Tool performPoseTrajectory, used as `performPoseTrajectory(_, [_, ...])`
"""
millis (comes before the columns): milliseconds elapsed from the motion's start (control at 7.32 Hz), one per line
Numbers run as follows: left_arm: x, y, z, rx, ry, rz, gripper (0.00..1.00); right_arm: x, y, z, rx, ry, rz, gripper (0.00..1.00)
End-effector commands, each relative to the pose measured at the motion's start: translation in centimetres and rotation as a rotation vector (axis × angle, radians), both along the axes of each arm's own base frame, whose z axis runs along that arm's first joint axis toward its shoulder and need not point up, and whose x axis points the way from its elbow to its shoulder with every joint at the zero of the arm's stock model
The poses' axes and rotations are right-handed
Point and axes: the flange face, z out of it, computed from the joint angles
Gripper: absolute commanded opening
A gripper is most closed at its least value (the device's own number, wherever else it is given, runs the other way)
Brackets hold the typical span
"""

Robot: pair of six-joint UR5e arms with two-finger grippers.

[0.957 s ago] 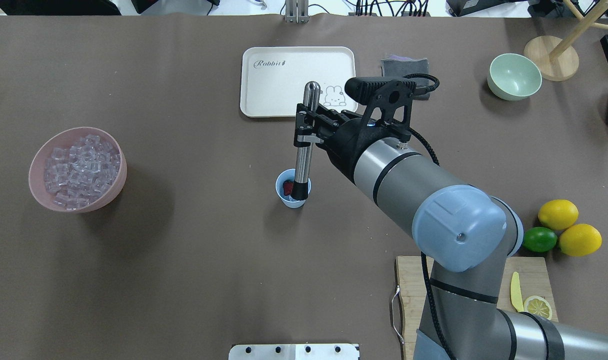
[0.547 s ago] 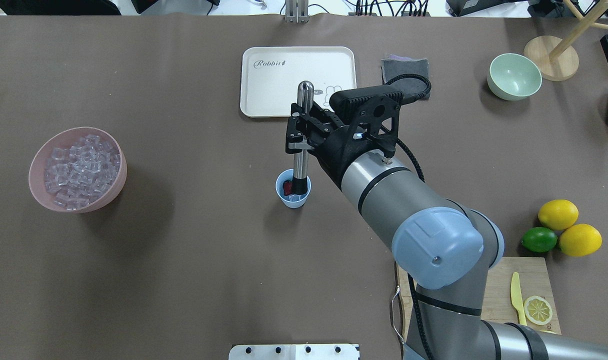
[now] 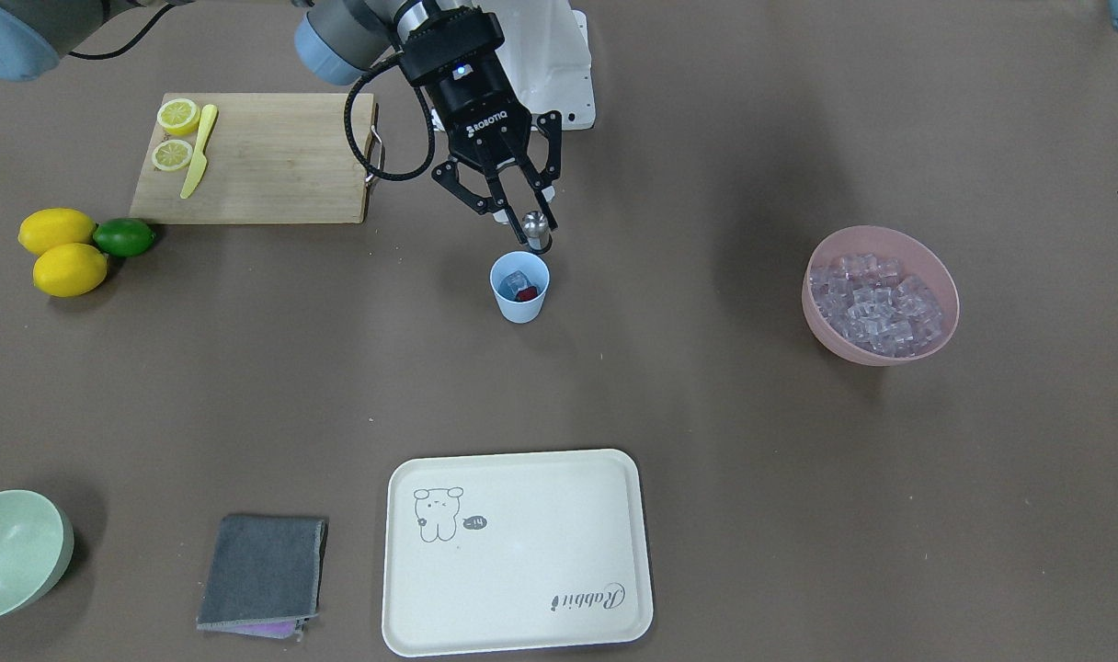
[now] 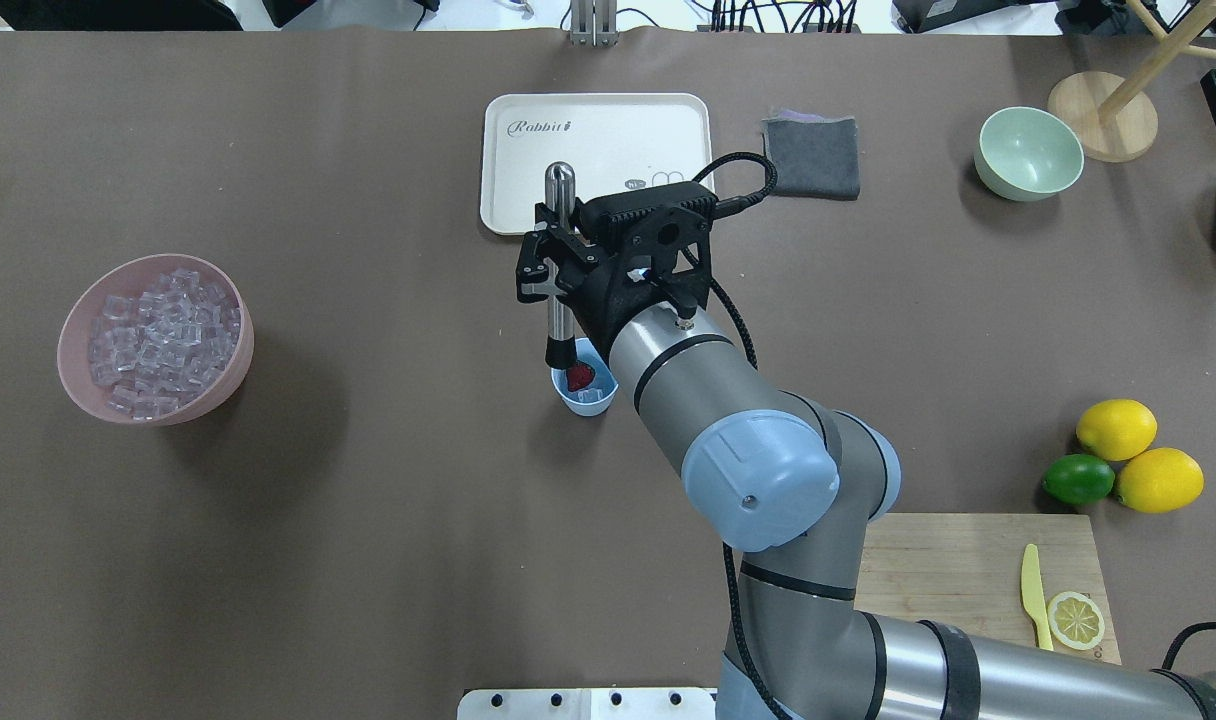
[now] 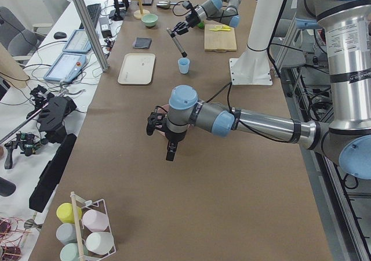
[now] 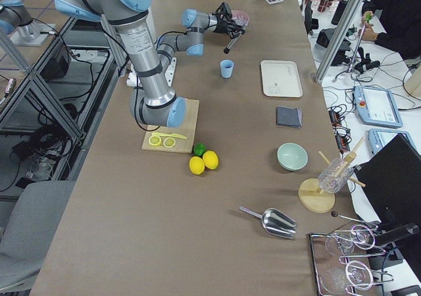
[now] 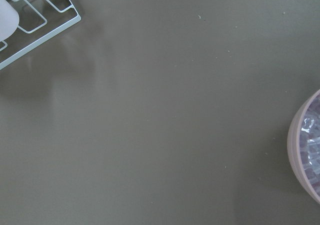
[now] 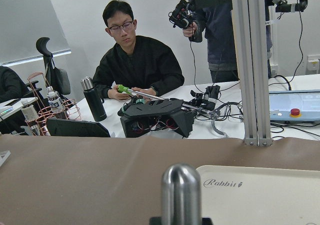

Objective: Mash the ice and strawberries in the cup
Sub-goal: 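Push the muddler rod down into the blue cup repeatedly with the right gripper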

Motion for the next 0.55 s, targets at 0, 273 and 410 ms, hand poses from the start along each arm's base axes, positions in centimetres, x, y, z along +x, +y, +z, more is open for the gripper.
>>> performPoseTrajectory(0, [0.0, 0.0, 0.1, -0.006, -0.001, -0.003, 0.97, -0.9, -0.5, 0.8, 0.011, 0.046, -0.001, 0.00])
performPoseTrajectory(273, [0.0, 0.0, -0.1, -0.001, -0.001, -0.004, 0.97, -1.5, -1.2, 1.7, 0.003, 0.067, 0.004, 0.00])
performPoseTrajectory(410, [0.0, 0.0, -0.1, -0.001, -0.002, -0.004, 0.97, -2.0, -1.4, 2.3, -0.002, 0.076, 0.004, 0.00])
